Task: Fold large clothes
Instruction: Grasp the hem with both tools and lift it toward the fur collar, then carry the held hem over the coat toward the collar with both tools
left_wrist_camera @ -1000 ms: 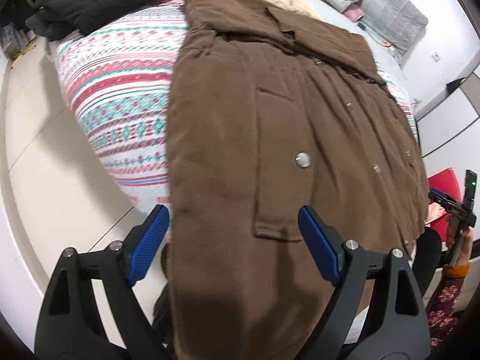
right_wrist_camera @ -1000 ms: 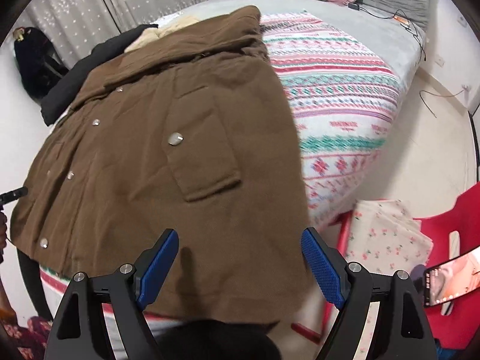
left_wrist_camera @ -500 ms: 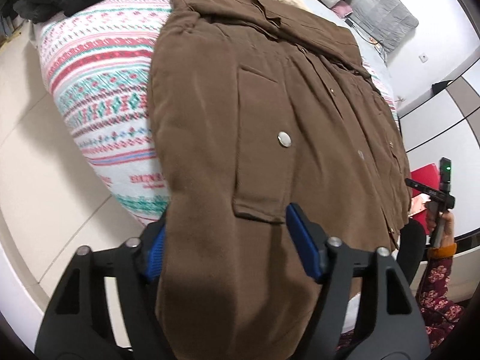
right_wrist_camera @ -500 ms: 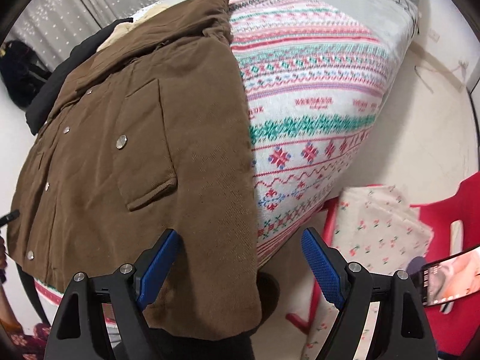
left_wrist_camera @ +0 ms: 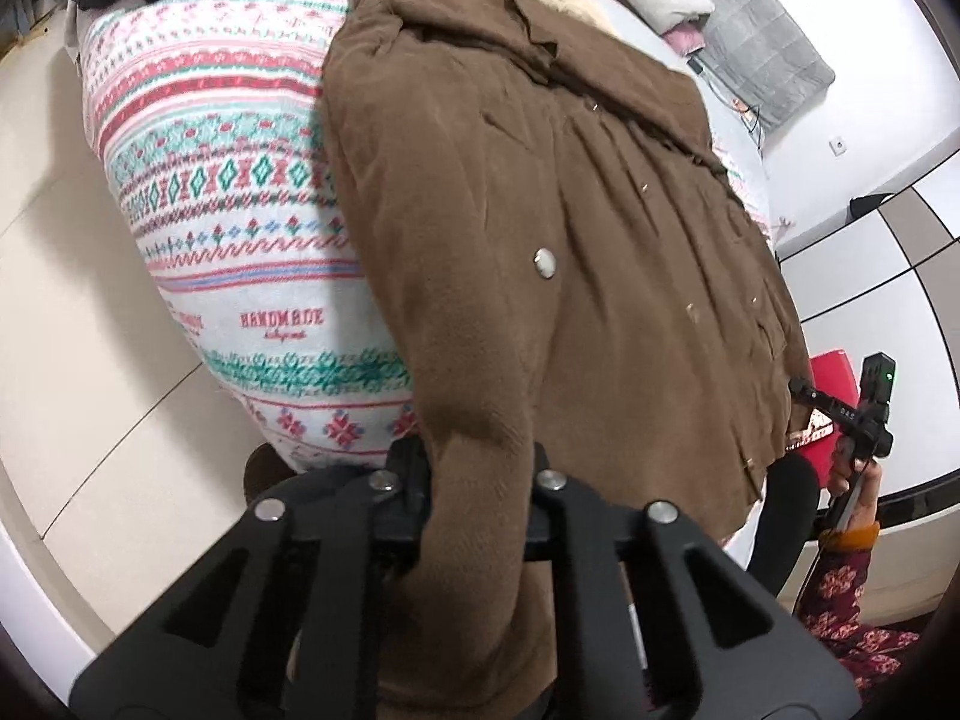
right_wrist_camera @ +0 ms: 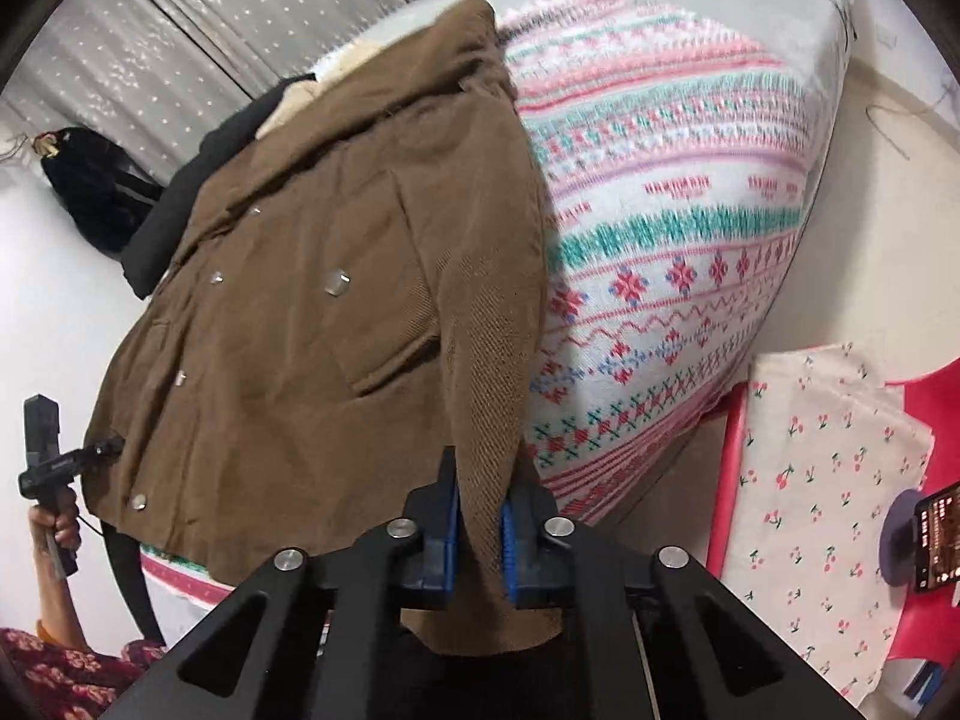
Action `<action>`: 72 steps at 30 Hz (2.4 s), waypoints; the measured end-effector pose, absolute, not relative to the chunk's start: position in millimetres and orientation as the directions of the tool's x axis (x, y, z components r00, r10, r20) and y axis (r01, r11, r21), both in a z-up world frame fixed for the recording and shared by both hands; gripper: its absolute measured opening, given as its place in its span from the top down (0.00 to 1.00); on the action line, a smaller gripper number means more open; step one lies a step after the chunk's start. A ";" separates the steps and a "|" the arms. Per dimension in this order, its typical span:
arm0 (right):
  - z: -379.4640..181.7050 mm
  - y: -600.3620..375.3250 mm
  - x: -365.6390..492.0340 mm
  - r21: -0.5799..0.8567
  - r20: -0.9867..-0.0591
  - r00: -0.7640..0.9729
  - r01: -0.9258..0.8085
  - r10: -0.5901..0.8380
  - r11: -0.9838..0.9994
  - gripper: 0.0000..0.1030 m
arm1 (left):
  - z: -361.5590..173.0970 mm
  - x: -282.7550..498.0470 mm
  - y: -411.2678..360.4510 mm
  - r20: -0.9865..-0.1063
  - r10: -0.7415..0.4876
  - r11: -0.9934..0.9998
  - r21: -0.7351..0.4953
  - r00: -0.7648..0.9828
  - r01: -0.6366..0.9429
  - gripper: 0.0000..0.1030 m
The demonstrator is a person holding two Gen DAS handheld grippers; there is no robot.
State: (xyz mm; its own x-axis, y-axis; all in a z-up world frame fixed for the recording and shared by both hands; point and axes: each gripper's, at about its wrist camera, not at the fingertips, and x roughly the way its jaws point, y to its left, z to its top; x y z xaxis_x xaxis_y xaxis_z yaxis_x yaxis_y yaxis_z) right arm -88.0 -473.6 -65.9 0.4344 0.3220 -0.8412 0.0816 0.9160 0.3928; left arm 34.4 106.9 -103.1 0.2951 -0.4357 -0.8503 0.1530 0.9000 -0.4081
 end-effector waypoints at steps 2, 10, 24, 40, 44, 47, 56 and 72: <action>-52.6 -470.3 -90.8 0.403 -0.823 0.467 0.077 0.324 0.912 0.92 | -96.4 34.1 104.5 -0.838 -0.447 0.895 -0.419 0.312 0.156 0.88; 4.9 -468.6 -81.5 0.480 -0.713 0.588 0.013 0.381 0.877 0.92 | -62.0 48.3 109.0 -0.729 -0.565 0.818 -0.555 0.387 0.149 0.89; 66.2 -468.0 47.8 0.470 -0.644 0.706 0.063 0.294 0.880 0.93 | -27.9 172.9 128.2 -0.585 -0.625 0.711 -0.700 0.516 0.068 0.91; -38.9 -515.6 166.5 0.579 -0.686 0.686 0.316 0.240 0.752 0.91 | -125.6 298.4 127.0 -0.697 -0.528 0.750 -0.651 0.486 -0.118 0.81; -71.5 -516.9 170.7 0.558 -0.711 0.668 0.349 0.217 0.753 0.89 | -118.9 294.2 118.0 -0.704 -0.506 0.792 -0.608 0.498 -0.055 0.80; -73.9 -519.5 171.8 0.574 -0.702 0.675 0.346 0.228 0.742 0.84 | -108.3 292.2 112.7 -0.719 -0.507 0.804 -0.593 0.476 -0.038 0.71; -25.8 -537.9 136.9 0.653 -0.552 0.803 0.248 0.225 0.716 0.60 | -64.4 280.2 124.4 -0.645 -0.592 0.742 -0.670 0.483 0.015 0.52; -37.1 -498.9 159.6 0.394 -0.707 0.695 0.238 0.128 0.888 0.44 | -63.3 266.6 147.6 -0.727 -0.371 0.914 -0.395 0.577 0.089 0.27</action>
